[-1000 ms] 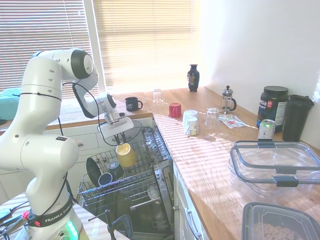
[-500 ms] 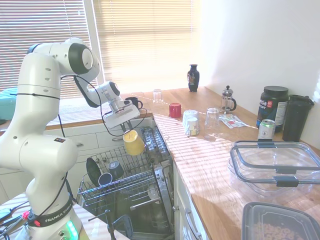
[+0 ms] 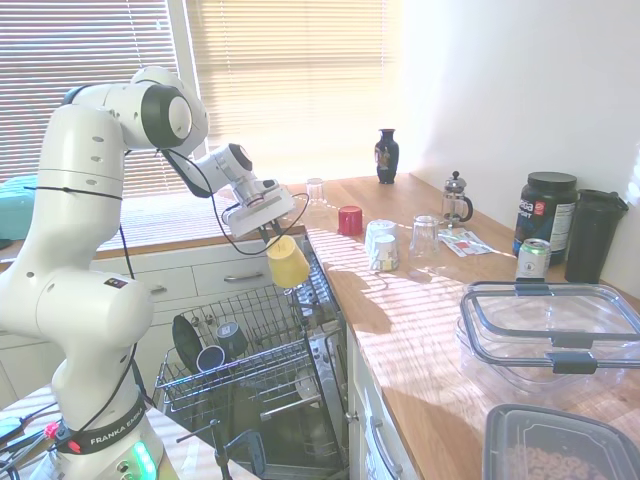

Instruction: Take a mug cup out of the rack

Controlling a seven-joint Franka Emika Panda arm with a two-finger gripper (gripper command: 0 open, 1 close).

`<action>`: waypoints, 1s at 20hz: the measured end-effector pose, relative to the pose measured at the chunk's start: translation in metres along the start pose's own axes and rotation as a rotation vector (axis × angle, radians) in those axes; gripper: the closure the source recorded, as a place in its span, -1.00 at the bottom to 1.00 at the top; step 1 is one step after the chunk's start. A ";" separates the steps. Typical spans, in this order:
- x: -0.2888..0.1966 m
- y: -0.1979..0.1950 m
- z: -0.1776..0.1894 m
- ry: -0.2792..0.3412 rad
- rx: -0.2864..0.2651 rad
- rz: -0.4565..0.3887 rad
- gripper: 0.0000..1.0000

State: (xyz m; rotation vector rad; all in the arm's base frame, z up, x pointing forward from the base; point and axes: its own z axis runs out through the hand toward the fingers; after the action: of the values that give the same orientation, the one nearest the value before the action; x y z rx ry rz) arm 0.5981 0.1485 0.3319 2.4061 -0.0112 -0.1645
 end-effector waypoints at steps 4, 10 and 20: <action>0.023 0.020 -0.005 0.002 -0.021 -0.011 1.00; 0.060 0.047 -0.003 0.003 -0.042 -0.026 1.00; 0.100 0.061 0.023 -0.004 -0.065 -0.047 1.00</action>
State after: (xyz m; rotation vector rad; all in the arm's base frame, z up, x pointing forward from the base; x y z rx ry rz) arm 0.6964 0.0830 0.3441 2.3428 0.0487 -0.1888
